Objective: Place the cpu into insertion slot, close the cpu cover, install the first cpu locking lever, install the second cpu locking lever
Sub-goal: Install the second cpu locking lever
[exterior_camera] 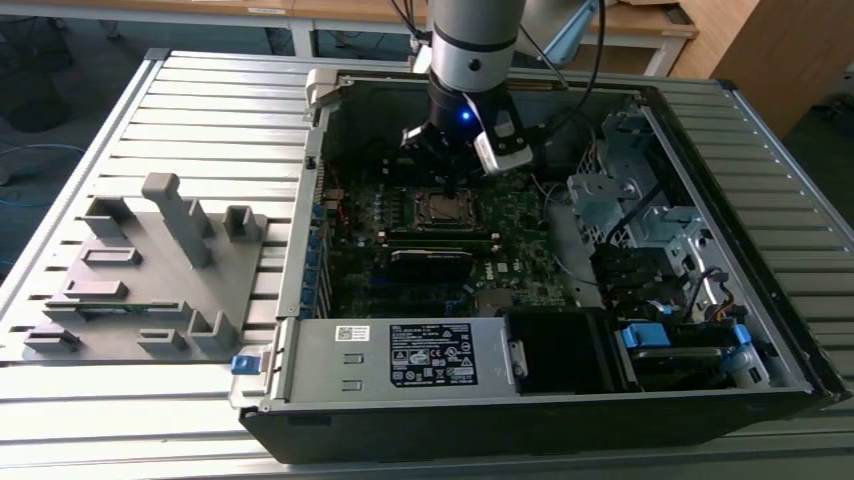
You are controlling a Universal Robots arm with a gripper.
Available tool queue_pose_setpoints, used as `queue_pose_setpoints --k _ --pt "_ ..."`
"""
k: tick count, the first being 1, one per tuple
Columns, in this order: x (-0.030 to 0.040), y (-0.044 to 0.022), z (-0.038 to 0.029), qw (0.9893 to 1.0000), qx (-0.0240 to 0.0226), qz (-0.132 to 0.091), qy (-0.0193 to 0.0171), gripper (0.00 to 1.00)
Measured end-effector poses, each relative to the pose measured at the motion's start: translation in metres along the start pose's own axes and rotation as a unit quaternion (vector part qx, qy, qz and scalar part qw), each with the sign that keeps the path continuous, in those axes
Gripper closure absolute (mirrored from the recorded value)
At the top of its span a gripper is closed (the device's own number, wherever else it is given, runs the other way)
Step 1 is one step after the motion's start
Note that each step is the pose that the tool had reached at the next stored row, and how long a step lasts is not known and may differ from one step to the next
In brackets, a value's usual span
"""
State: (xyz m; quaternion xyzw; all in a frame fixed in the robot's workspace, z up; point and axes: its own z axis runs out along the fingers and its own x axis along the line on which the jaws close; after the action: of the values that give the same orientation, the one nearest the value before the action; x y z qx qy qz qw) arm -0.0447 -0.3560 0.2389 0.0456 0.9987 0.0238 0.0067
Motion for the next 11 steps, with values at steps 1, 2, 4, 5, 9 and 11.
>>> queue_pose_setpoints --k 1,2,4,5,9,11 --pt "0.0 -0.0003 0.0 1.0 0.0 0.0 0.0 0.9" --pt "0.0 -0.0006 0.0 1.0 0.0 0.0 0.0 0.9" --pt "-0.0001 -0.0011 -0.0001 1.0 0.0 0.0 0.0 0.9" --pt "-0.0002 -0.0015 -0.0001 1.0 0.0 0.0 0.0 0.9" --pt "-0.0003 -0.0033 -0.0001 1.0 0.0 0.0 0.0 0.9" --pt "-0.0004 -0.0043 -0.0002 1.0 0.0 0.0 0.0 0.9"
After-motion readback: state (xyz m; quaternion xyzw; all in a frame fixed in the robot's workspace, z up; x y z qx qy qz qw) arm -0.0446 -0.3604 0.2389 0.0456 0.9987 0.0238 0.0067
